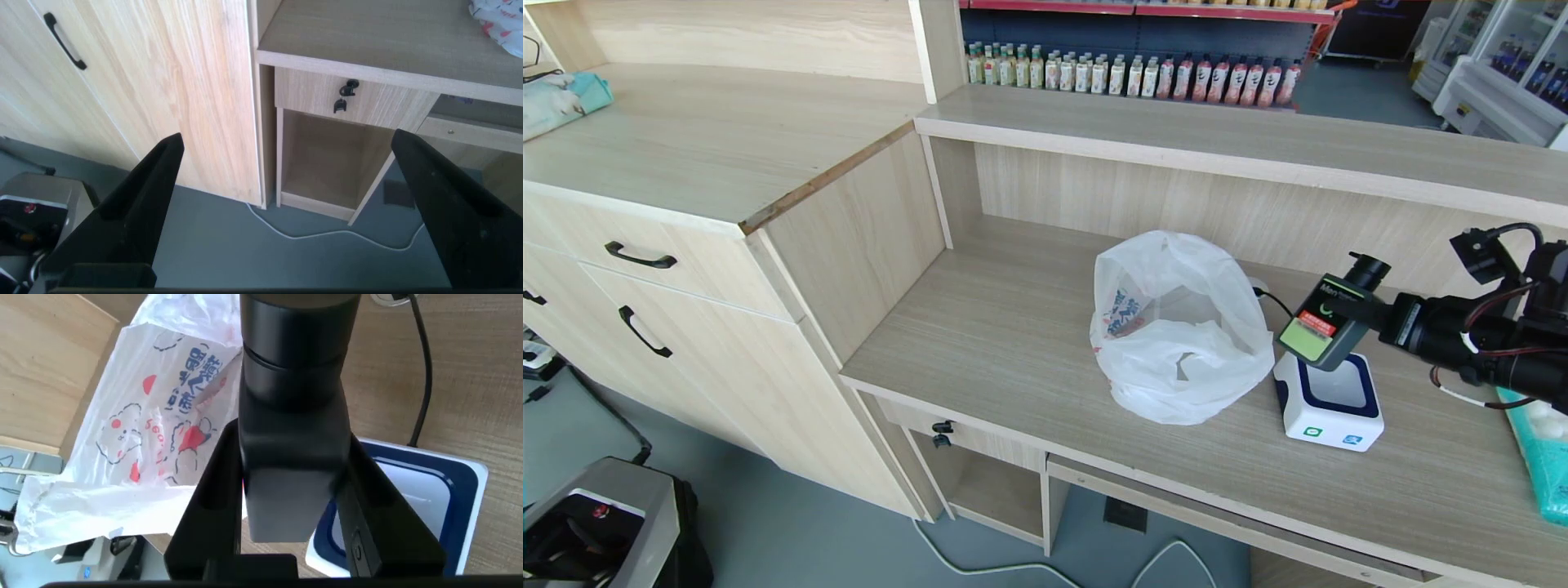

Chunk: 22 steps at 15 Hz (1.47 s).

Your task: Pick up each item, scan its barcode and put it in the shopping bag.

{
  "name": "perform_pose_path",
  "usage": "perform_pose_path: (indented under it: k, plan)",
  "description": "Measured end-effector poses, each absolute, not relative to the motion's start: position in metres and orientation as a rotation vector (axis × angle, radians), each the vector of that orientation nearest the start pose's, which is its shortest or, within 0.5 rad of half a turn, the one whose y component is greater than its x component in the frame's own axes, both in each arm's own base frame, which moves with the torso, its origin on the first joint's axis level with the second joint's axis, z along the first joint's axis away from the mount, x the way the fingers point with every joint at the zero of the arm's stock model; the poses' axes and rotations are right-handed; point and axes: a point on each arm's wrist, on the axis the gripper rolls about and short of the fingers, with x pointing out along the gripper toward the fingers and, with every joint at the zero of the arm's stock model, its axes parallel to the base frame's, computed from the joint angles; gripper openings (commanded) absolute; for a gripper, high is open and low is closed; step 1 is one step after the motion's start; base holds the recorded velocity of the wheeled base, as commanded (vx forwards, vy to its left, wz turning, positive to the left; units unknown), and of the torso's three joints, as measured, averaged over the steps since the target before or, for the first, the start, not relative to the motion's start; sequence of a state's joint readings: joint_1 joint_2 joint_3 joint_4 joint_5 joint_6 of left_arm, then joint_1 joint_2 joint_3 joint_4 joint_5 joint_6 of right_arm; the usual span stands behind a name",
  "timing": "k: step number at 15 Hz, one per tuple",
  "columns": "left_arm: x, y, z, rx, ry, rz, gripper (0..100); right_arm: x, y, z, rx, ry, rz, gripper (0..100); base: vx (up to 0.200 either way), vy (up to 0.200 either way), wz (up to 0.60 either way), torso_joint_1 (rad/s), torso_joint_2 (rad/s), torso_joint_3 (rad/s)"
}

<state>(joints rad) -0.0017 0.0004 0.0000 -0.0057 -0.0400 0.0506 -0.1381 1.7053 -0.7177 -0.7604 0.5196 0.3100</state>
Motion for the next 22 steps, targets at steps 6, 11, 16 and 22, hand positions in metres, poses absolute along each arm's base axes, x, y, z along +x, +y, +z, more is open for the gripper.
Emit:
perform_pose_path:
  k: [6,11,16,22]
  plan:
    - [-0.023,-0.001,0.076,0.051,-0.006,-0.042,100,0.295,-0.034,0.163,0.388,0.3,0.323,0,0.0,0.0,0.0,0.0,0.0,0.0]
    - [-0.023,-0.001,0.076,0.051,-0.007,-0.041,100,0.298,-0.034,0.161,0.386,0.304,0.323,0,0.0,0.0,0.0,0.0,0.0,0.0]
    - [-0.023,-0.001,0.076,0.051,-0.006,-0.042,100,0.314,-0.011,0.224,0.273,0.091,0.494,0,0.0,0.0,0.0,0.0,0.0,0.0]
    - [-0.023,-0.001,0.076,0.051,-0.007,-0.04,100,0.311,0.046,0.265,-0.096,-0.108,0.429,0,0.0,0.0,0.0,0.0,0.0,0.0]
